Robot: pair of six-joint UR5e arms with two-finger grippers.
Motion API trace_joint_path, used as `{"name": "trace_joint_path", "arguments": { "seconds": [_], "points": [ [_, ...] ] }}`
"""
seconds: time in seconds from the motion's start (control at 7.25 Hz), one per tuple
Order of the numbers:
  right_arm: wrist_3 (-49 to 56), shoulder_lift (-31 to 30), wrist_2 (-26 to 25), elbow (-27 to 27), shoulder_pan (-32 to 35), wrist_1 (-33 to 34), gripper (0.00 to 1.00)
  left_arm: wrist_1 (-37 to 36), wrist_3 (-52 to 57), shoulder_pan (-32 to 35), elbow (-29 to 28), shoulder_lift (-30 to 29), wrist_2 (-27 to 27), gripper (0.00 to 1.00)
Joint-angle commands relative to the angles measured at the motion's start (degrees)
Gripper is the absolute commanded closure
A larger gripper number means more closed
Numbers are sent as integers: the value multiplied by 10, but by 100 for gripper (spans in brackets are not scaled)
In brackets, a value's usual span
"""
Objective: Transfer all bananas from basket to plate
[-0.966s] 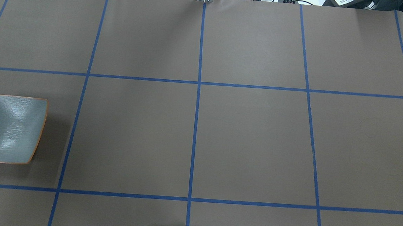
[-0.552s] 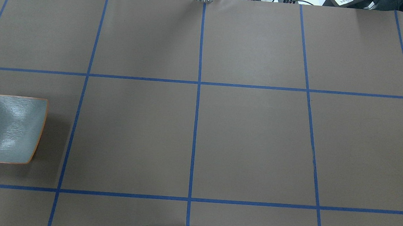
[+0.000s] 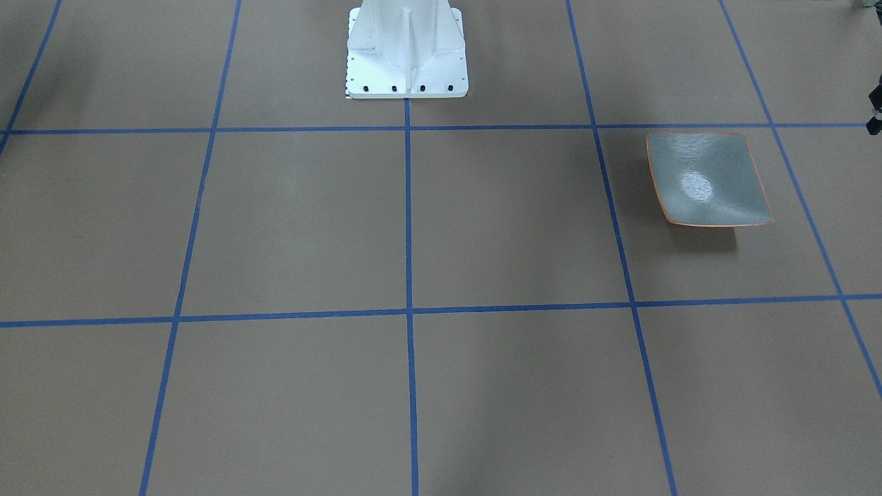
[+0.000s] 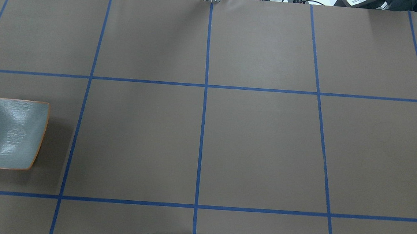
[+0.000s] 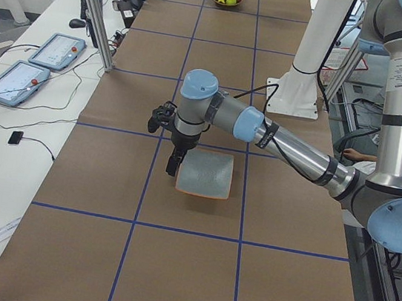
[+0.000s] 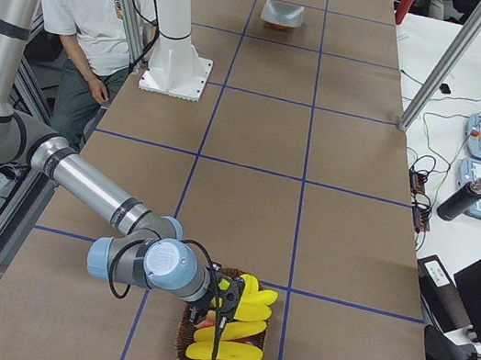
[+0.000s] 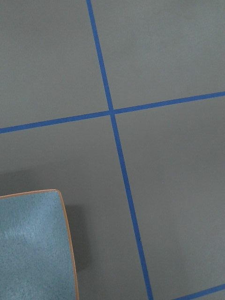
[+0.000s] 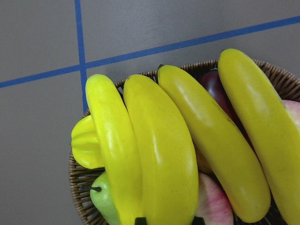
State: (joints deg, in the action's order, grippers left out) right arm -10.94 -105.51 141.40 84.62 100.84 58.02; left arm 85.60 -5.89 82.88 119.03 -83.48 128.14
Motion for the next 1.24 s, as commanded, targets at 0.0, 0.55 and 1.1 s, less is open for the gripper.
{"name": "trace_joint_path", "arguments": {
  "seconds": [0.0,0.55,1.1],
  "points": [
    [-6,2,0,33,5,3,100,-1,-1,0,2,0,1,1],
    [-17,35,36,103,-12,61,100,2,-25,0,-4,-7,5,1],
    [-279,148,106,171,-163,54,100,1,-212,-52,-20,-108,75,1]
  ]
}}
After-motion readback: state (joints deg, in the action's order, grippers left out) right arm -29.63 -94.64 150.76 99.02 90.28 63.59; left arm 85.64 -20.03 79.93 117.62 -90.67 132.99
